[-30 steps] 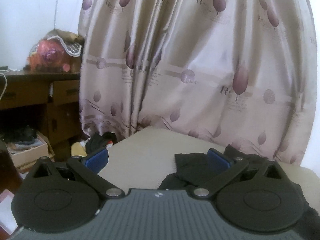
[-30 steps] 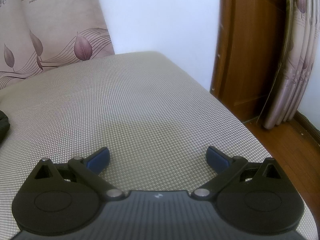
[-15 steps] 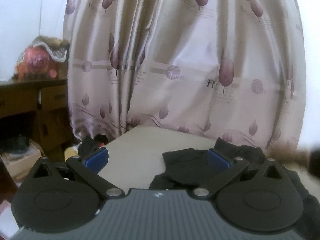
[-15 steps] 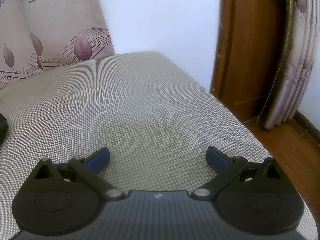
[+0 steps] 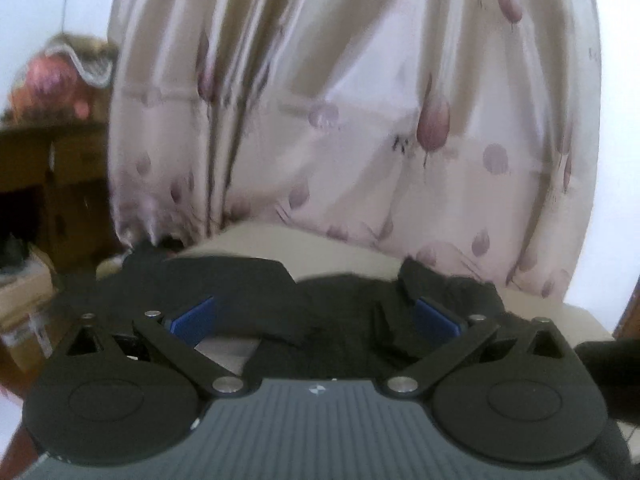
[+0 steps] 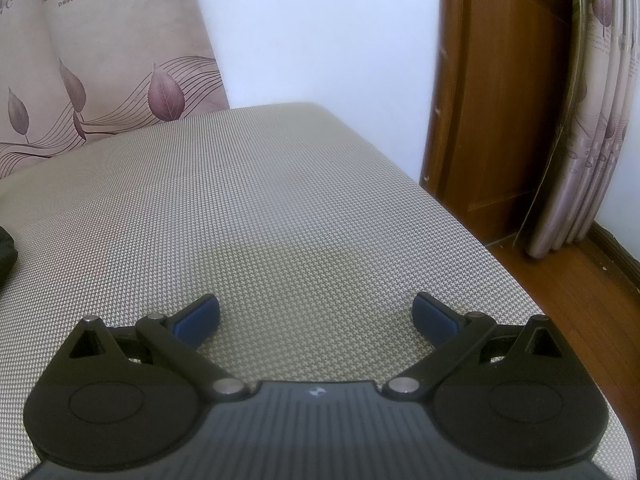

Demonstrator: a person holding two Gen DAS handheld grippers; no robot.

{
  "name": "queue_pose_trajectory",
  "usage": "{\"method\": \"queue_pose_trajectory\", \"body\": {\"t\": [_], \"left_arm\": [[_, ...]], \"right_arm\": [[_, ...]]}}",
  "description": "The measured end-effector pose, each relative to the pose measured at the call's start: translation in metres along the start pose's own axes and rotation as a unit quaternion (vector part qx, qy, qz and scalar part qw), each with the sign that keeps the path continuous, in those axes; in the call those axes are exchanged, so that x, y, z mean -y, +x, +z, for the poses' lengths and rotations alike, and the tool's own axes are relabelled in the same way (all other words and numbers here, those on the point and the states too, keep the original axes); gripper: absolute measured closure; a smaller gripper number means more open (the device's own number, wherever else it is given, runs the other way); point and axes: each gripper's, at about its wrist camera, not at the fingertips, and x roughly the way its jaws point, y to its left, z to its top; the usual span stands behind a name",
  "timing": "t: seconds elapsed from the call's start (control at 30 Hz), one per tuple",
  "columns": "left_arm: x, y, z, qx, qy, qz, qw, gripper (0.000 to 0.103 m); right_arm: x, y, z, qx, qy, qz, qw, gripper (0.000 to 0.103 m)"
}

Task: Fold large clothes

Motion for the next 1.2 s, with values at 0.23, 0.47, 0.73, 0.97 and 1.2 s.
{"method": "queue_pose_trajectory", "body": {"t": [0.23,0.47,0.73,0.97,1.2], "left_arm": [[0.001,0.008,0.0,-0.006,-0.003,-0.007,1.0,0.0],[0.01,0.011,-0.014,-0.021,0.004,-0.015,0.9997,0.0],[0.036,0.016,-0.014,-0.066,-0.01,-0.046,0.9967,0.0],[0.038,-0.008,-0.023,-0.044,0.027,0.002,0.9987,0.0],[0.02,-0.001,-0.021,-0.052,0.006,0.022,0.9984,0.0]], "right_arm": [[0.0,0.0,0.0,0.0,0.0,0.0,1.0,0.0],[0.0,0.0,0.0,0.0,0.0,0.001,1.0,0.0],[0.001,-0.002,-0.001,-0.001,0.0,0.001,1.0,0.0],[0.003,-0.003,-0.001,-0.001,0.0,0.001,1.0,0.0],[0.012,-0.027,-0.019,0.004,-0.006,0.009,1.0,0.0]]}}
